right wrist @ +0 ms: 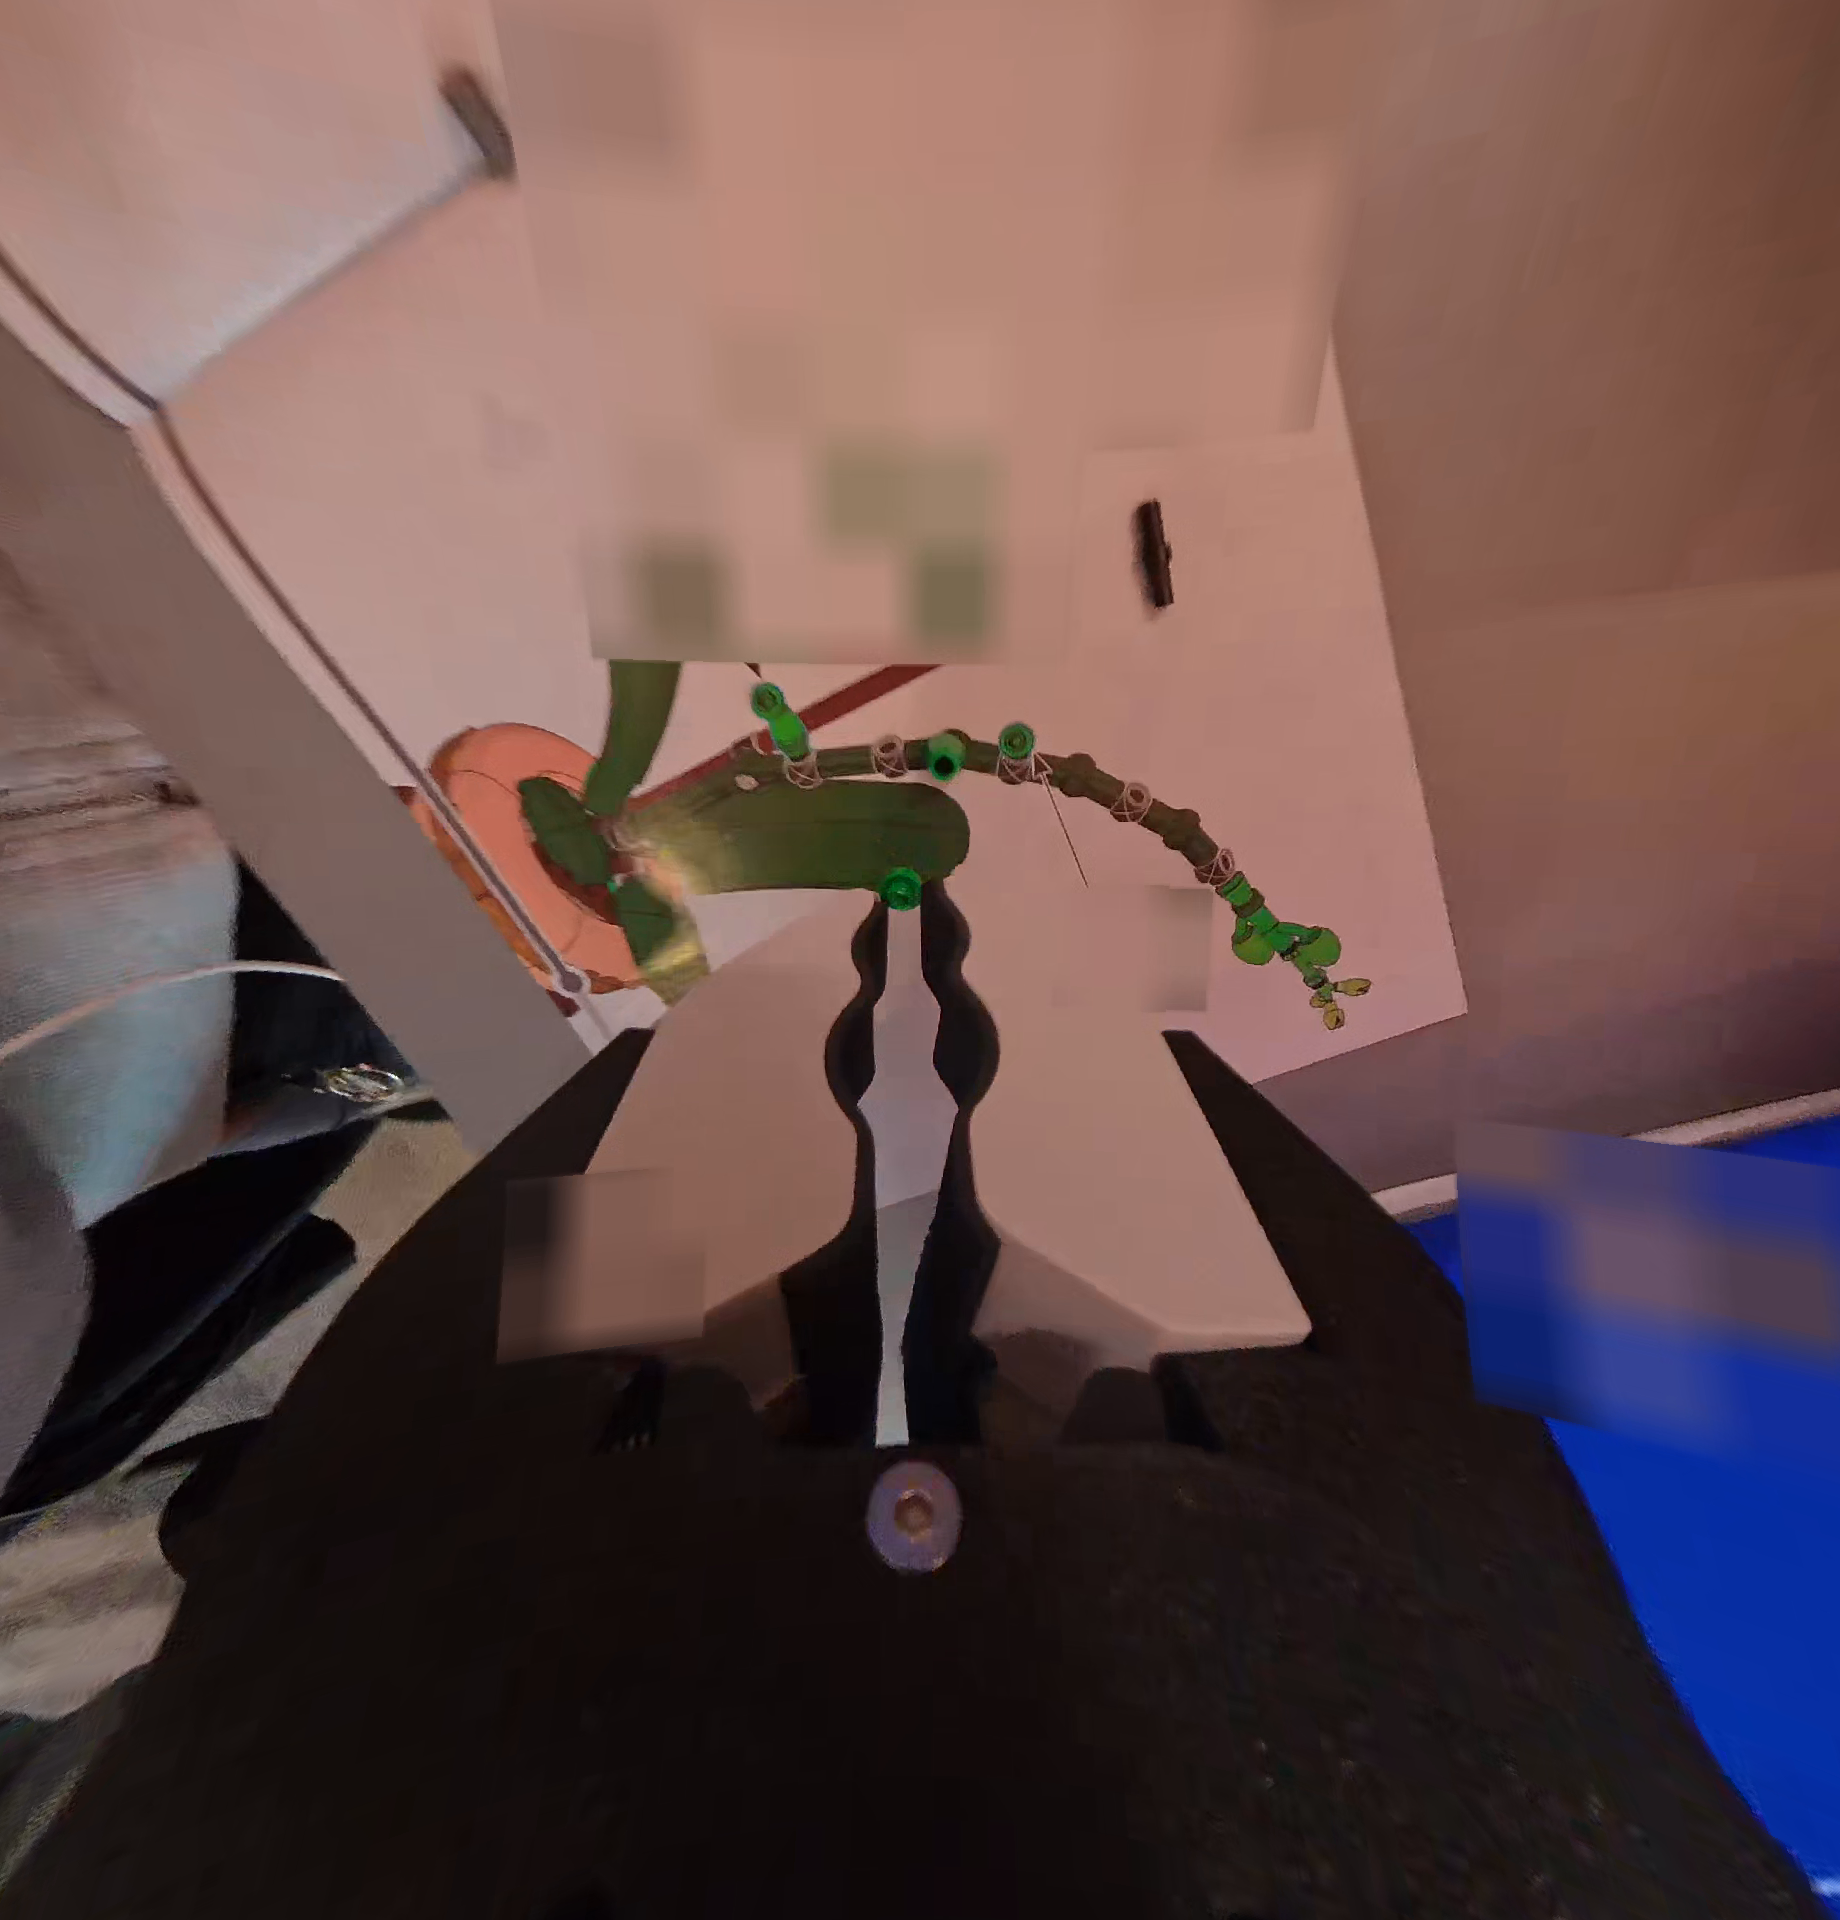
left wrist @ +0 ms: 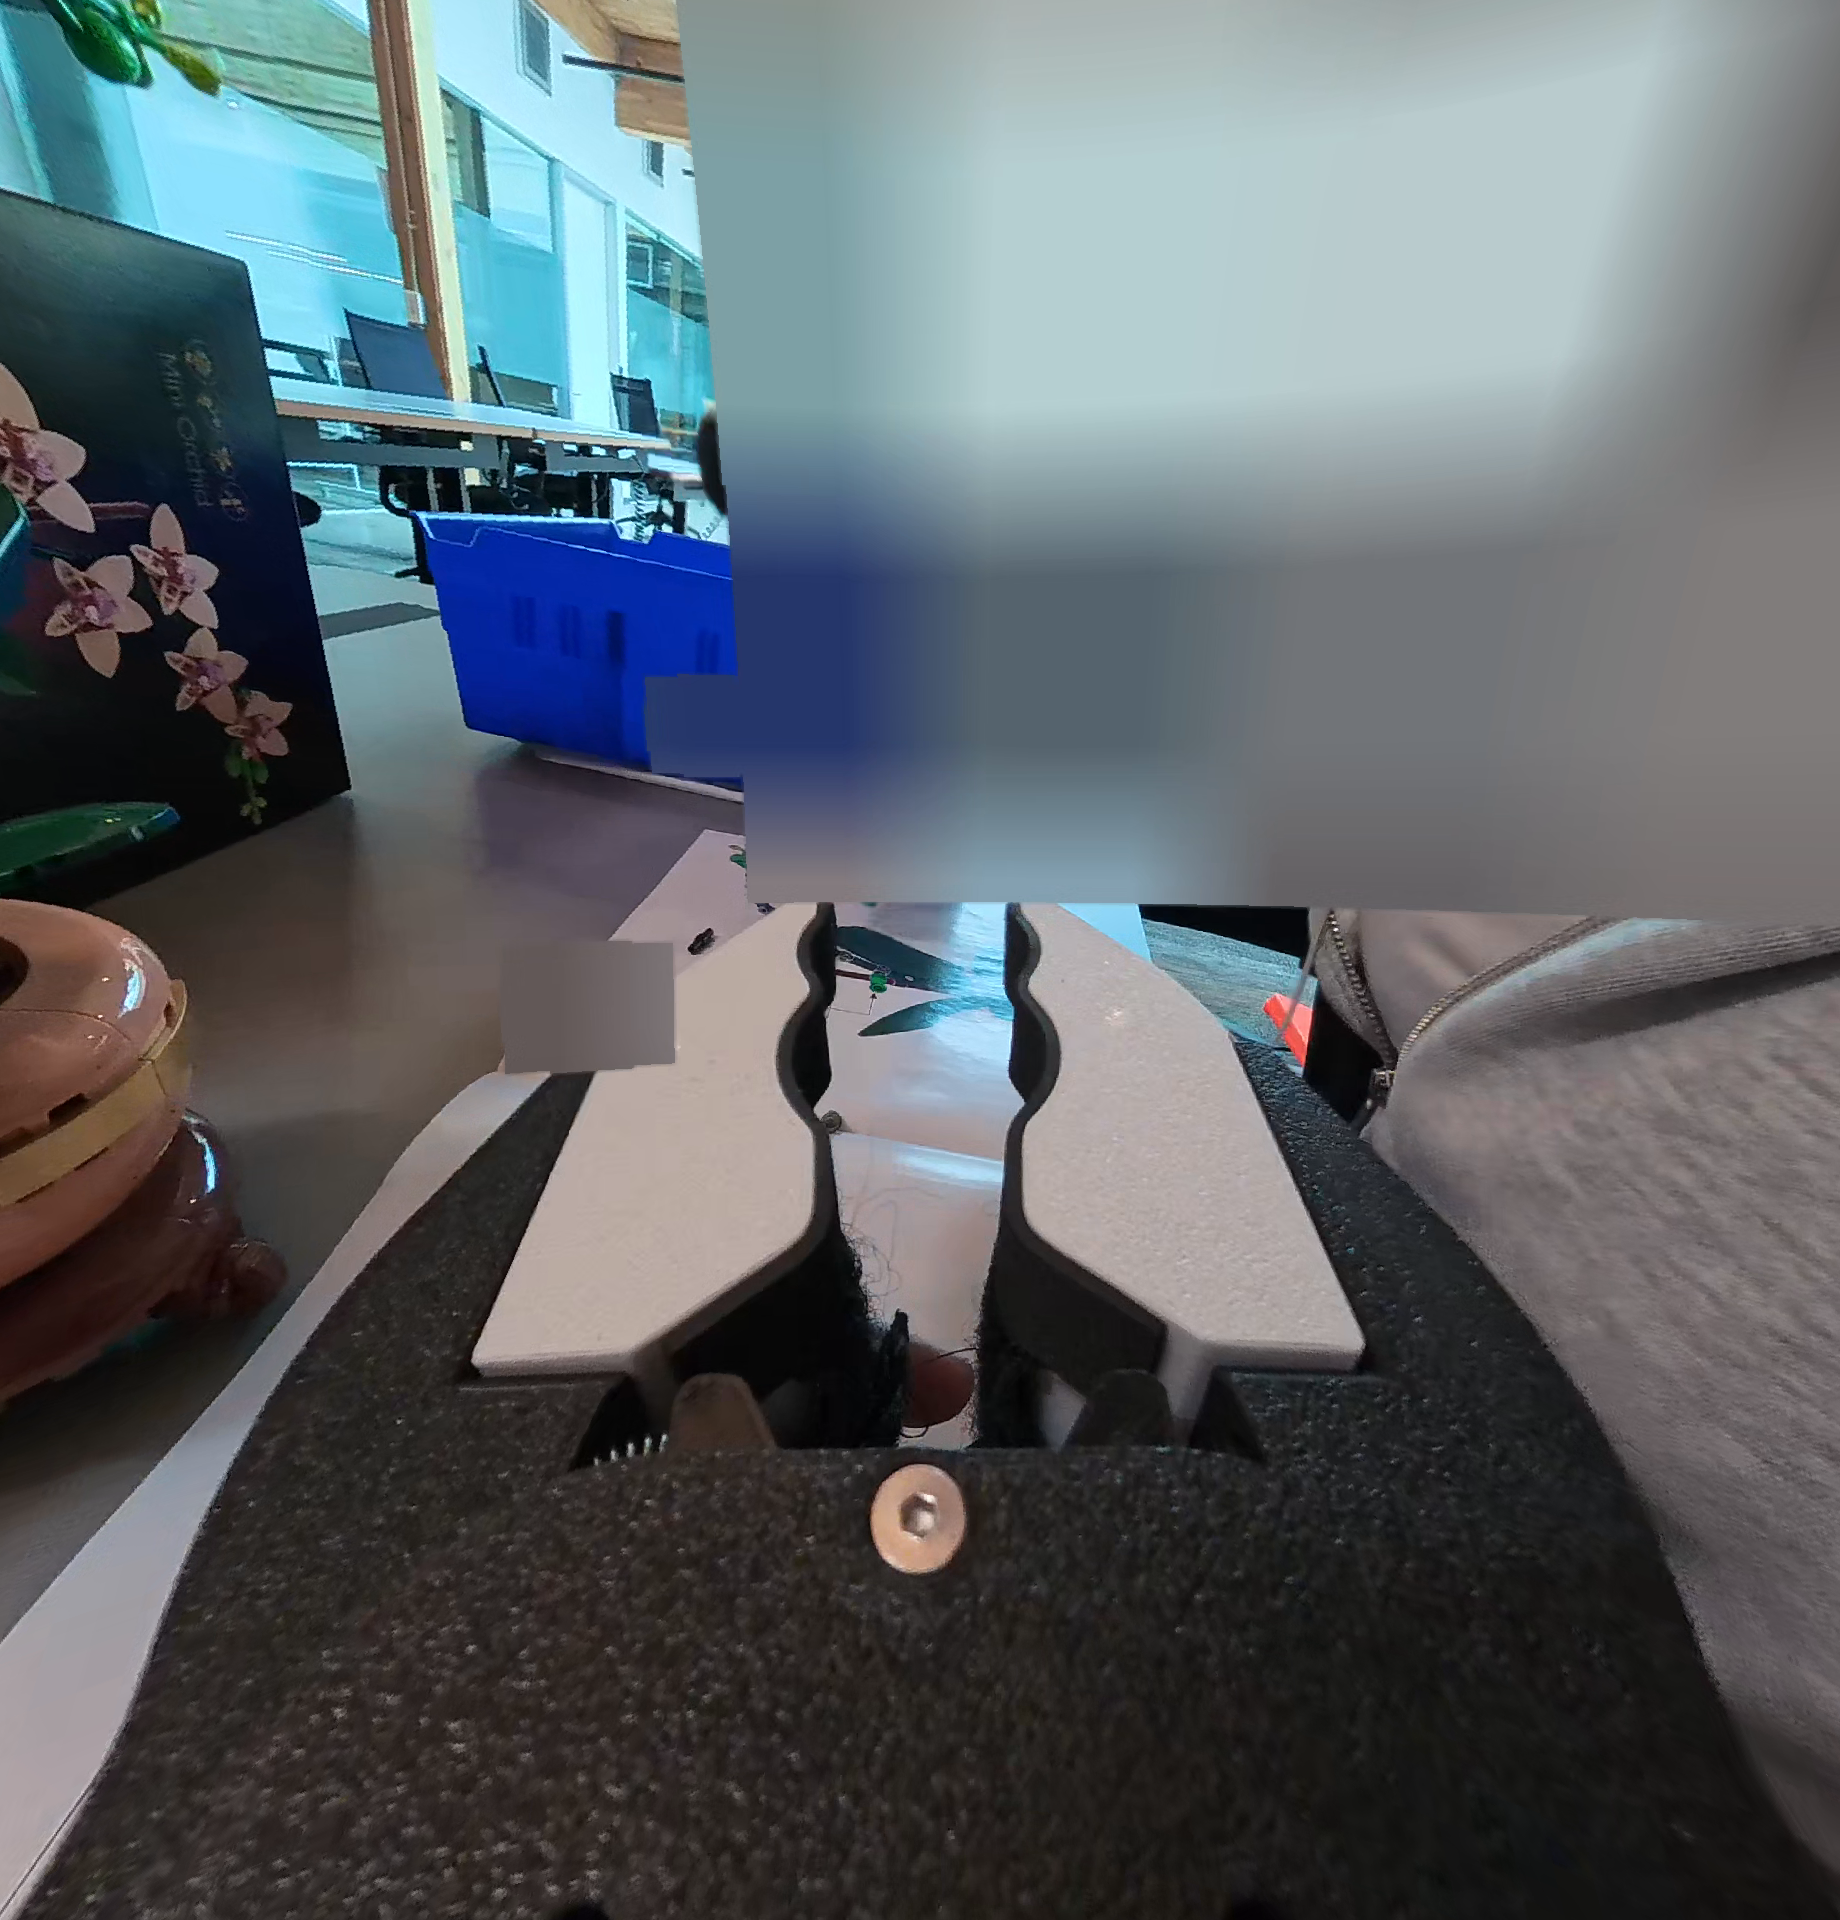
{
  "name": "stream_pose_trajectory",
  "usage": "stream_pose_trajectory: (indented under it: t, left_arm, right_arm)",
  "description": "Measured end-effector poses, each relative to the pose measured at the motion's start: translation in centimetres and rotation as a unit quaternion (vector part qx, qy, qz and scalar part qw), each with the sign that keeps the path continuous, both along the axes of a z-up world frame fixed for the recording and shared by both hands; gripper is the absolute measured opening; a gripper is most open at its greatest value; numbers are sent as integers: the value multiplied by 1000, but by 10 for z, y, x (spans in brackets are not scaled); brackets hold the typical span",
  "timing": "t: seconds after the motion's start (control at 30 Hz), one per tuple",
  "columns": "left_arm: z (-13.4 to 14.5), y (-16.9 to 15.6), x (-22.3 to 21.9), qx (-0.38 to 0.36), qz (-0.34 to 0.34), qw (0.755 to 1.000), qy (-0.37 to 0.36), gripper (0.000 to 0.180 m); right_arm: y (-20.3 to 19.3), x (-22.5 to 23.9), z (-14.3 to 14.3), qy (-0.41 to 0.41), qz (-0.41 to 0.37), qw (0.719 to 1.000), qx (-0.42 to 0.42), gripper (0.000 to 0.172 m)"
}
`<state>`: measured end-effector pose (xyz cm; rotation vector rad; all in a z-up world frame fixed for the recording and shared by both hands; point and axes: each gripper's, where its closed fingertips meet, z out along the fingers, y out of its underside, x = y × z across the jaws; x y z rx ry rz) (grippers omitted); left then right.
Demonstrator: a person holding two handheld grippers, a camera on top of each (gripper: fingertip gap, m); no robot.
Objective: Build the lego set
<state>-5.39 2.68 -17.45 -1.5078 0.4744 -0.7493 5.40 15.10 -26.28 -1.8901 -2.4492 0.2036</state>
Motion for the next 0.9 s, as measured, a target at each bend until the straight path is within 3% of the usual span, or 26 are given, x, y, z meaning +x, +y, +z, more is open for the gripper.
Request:
stream_pose_trajectory:
  t: [0.03,0.5,0.73,0.9]
  left_arm:
    - [0,0,0,1,0,1000,2,30]
    - [-1,-1,4,7,-4,1000,17,31]
    - [-2,0,4,4,-6,1000,16,31]
    - [-2,-2,5,7,-5,1000,24,31]
  right_arm:
    - [1,0,-4,-7,5,1000,10,5]
    - [1,-4,-9,5,6,1000,15,18]
    - [6,-11,7,123,-46,991,0,18]
    - [23,-9,27,230,-125,965,-11,19]
